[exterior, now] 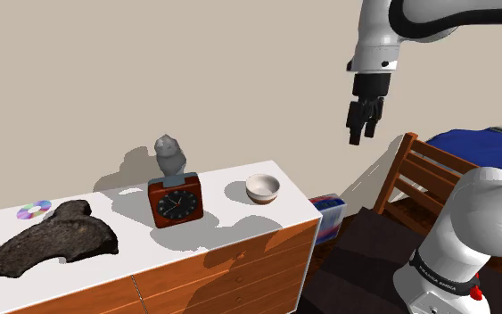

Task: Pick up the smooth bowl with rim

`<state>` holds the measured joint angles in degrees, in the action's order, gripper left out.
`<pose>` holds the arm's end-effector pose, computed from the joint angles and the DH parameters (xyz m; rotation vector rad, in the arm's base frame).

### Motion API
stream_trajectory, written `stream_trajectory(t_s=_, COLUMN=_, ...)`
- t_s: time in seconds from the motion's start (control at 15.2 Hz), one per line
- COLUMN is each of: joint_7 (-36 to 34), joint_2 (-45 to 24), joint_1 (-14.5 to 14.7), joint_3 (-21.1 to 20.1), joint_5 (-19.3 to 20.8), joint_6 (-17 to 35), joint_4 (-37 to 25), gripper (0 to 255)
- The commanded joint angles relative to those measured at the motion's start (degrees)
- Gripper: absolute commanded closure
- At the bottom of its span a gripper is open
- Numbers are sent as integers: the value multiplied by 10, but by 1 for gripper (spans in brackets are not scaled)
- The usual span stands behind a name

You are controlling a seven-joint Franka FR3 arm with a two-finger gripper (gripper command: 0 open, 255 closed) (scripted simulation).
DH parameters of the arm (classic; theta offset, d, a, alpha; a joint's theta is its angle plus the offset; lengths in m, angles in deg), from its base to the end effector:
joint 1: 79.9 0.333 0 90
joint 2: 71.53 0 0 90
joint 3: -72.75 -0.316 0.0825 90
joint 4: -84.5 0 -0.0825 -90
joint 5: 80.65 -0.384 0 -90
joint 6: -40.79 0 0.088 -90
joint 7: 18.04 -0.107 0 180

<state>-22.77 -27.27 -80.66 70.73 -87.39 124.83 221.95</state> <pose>0.2963 0.0227 0.5586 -3.0440 0.1061 0.2505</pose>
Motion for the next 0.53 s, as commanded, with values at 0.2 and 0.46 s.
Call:
stream_trajectory(t_s=0.2, joint_7=15, joint_2=-40, joint_1=-6, joint_3=9, joint_5=5, joint_6=59, joint_4=17, gripper=0)
stream_trajectory(t_s=0.46, joint_7=34, joint_2=-105, joint_1=-13, joint_3=22, joint_5=9, joint_6=135, joint_4=27, gripper=0)
